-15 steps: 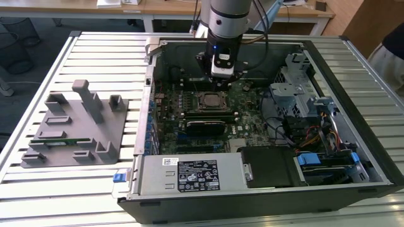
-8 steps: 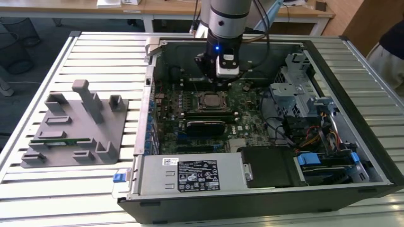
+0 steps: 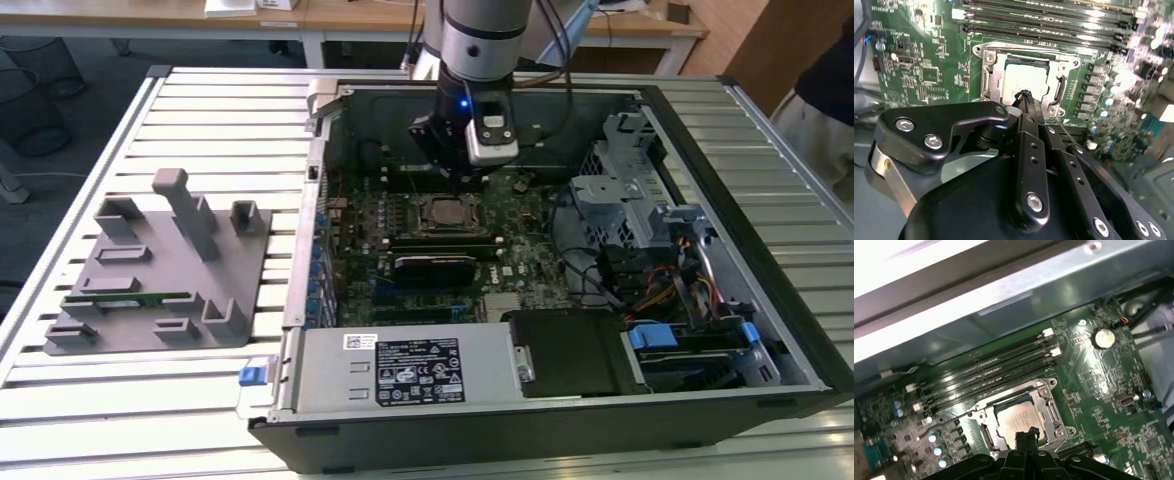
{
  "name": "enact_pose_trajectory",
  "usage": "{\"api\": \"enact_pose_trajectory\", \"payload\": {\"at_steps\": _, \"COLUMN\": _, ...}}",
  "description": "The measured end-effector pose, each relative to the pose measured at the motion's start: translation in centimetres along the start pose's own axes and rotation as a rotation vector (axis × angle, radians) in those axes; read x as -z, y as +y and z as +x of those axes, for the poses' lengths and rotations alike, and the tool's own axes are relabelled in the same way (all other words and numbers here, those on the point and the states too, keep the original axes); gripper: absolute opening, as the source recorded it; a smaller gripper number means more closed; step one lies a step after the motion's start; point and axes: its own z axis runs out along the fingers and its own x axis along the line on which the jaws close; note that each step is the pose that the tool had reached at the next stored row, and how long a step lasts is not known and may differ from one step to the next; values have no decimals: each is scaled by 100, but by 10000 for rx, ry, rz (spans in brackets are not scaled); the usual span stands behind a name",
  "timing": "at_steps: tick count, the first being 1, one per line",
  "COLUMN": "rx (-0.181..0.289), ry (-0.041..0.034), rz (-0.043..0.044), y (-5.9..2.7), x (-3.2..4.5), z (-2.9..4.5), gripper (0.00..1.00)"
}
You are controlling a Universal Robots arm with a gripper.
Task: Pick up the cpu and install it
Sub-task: 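Install the first cpu locking lever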
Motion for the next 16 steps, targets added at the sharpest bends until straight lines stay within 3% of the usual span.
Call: {"api": "enact_pose_trajectory", "payload": {"at_steps": 16, "rx": 2908, "ry": -17, "rz": 89, "y": 0, "x": -11, "z": 0, "gripper": 11}}
